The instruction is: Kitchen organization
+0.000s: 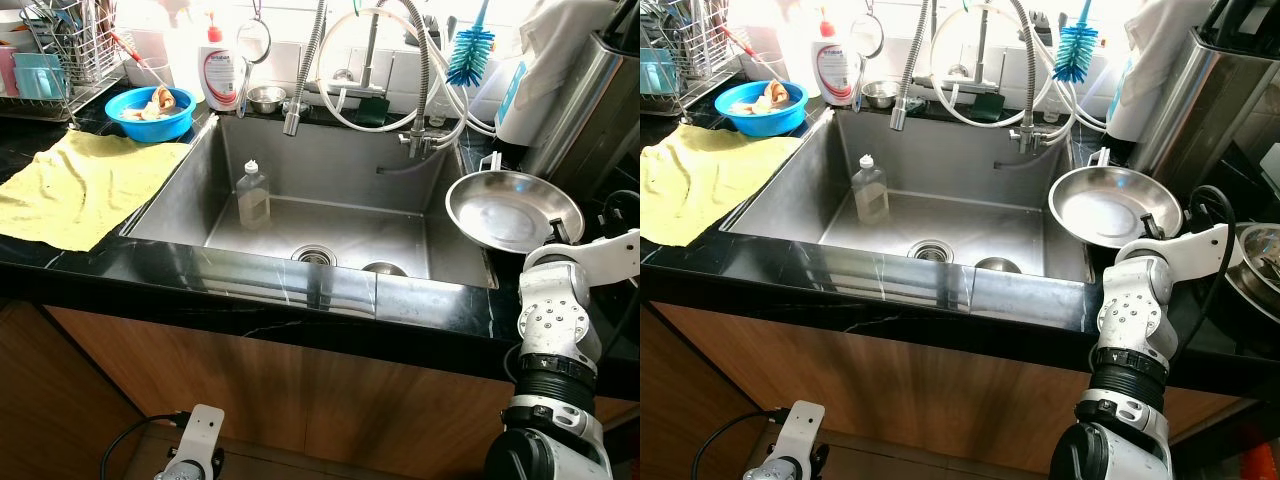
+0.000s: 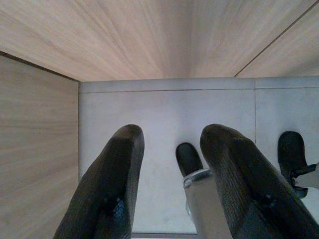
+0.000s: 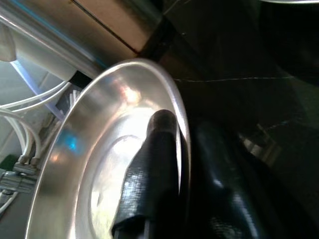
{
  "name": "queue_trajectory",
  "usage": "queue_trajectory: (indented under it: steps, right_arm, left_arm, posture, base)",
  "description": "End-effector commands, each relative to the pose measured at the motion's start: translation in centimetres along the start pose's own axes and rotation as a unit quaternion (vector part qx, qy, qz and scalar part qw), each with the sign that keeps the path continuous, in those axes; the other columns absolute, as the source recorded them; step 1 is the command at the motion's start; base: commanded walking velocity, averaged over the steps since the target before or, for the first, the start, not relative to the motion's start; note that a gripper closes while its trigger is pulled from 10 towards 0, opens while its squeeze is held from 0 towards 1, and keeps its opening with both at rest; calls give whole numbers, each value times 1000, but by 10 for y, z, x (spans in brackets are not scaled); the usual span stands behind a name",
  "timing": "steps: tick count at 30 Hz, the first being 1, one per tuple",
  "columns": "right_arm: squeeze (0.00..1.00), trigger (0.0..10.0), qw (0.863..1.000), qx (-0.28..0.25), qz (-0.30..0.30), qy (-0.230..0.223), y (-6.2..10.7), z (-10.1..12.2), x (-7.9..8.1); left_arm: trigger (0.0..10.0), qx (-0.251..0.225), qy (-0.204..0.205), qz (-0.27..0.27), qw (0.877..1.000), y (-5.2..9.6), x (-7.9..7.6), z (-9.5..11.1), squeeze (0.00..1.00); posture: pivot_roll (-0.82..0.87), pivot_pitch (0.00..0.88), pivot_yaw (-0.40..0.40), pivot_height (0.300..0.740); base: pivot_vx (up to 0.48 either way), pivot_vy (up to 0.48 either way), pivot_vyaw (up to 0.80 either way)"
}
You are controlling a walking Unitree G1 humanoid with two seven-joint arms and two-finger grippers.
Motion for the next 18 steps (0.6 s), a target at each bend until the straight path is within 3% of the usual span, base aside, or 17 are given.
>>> queue_trajectory:
  steps: [1,5,6,7,14,15,18]
  right_arm:
    - [0,0,1000,6,19,8,1,-3,6]
    - [0,0,995,37,76,49,4,-16,22]
    - [0,1529,994,41,86,59,5,-18,25]
    - [0,10000,992,42,94,68,5,-20,28]
    - [0,10000,974,76,130,169,0,-42,33]
    - [0,10000,964,80,143,211,-2,-47,34]
    - [0,10000,956,82,154,234,-4,-50,36]
  left_arm:
    - [10000,4,-7,-9,1000,1,-4,-3,0]
    - [10000,5,-9,-10,1000,1,-4,-4,0]
    - [10000,5,-9,-10,1000,1,-4,-4,0]
    - [10000,5,-9,-10,1000,1,-4,-4,0]
    - [10000,6,-7,-9,1000,1,-5,-4,0]
    - [10000,6,-6,-9,1000,1,-5,-4,0]
    - [10000,6,-4,-7,1000,1,-5,-4,0]
  posture:
    - [-108,0,-64,740]
    - [-110,0,-64,740]
    - [-110,0,-64,740]
    - [-110,0,-64,740]
    - [-106,0,-68,740]
    - [-106,0,-70,740]
    - [-105,0,-72,740]
  base:
    - [0,0,0]
    - [0,0,0]
    - [0,0,0]
    - [0,0,0]
    - [0,0,0]
    - [0,0,0]
    - [0,0,0]
Point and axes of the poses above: a point about 5 cm out from each wrist's last joint towards the gripper, its own y axis pointing back from the gripper into the wrist, its own z axis along the axis of the wrist's last joint, x = y × z, the point moved 3 cm from there along -y, pointing out of the wrist towards the gripper, and after that the axes turned 15 degrees about -y, right-handed, at the moved point
